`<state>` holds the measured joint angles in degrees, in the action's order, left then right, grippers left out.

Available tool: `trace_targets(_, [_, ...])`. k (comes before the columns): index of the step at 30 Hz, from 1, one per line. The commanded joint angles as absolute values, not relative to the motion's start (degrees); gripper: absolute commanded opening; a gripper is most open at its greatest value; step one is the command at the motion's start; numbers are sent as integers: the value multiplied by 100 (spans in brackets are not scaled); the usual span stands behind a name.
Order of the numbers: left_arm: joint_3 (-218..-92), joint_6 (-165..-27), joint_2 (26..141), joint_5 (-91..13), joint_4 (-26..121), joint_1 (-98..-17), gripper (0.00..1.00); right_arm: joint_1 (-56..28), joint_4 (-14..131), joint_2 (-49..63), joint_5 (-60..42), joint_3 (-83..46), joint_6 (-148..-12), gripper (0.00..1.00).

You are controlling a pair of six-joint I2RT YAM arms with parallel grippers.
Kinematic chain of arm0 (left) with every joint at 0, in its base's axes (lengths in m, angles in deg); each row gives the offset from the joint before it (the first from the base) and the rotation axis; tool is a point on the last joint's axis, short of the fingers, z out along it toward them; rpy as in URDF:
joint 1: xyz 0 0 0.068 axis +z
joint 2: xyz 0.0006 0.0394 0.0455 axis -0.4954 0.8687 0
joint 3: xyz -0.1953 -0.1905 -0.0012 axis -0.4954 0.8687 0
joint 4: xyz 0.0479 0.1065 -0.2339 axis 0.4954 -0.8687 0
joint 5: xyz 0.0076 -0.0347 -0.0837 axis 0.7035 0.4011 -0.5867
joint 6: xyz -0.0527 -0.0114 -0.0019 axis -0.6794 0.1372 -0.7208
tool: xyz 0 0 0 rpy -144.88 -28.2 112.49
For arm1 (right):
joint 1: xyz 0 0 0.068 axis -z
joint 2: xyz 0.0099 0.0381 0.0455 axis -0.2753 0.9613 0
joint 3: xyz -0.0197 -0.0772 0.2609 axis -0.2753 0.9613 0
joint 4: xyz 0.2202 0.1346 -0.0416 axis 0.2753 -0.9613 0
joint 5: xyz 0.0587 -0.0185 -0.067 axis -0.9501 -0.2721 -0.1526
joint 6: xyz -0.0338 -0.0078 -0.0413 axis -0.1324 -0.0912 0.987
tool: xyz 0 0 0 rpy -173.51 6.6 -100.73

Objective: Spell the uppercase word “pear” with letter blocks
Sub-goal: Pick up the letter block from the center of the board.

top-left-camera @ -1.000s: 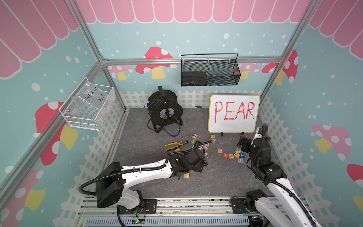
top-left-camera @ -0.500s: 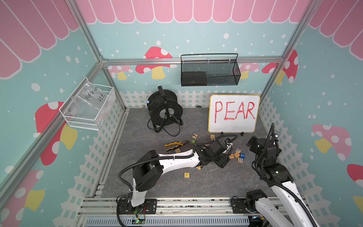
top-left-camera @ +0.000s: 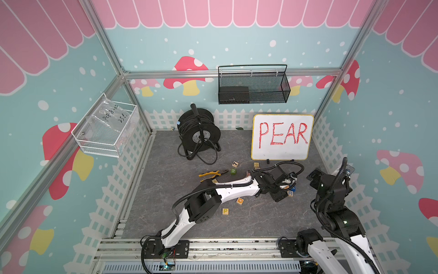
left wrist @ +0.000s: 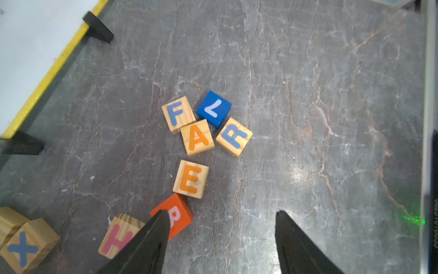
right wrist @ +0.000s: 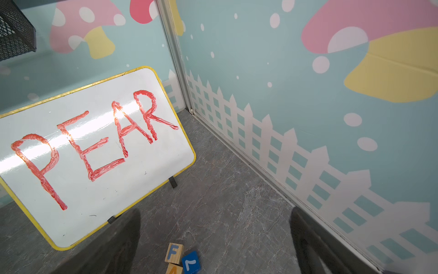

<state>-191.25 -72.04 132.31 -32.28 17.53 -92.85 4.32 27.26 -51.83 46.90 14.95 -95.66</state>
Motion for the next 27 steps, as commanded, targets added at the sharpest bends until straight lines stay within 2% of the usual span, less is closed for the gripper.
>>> trace_targets(1, [-19472,-6845,13472,-3302,1577,-9191,71,450,2580,-5284,4574,1363,-9525,99])
trace_targets(21, [-20741,-6985,14733,-2915,1358,-9189,55,448,3086,-5072,4058,1420,-8783,100])
trace_targets(27, [-20795,-6978,14858,-2767,1309,-9183,54,449,3200,-5135,4049,1493,-8708,99])
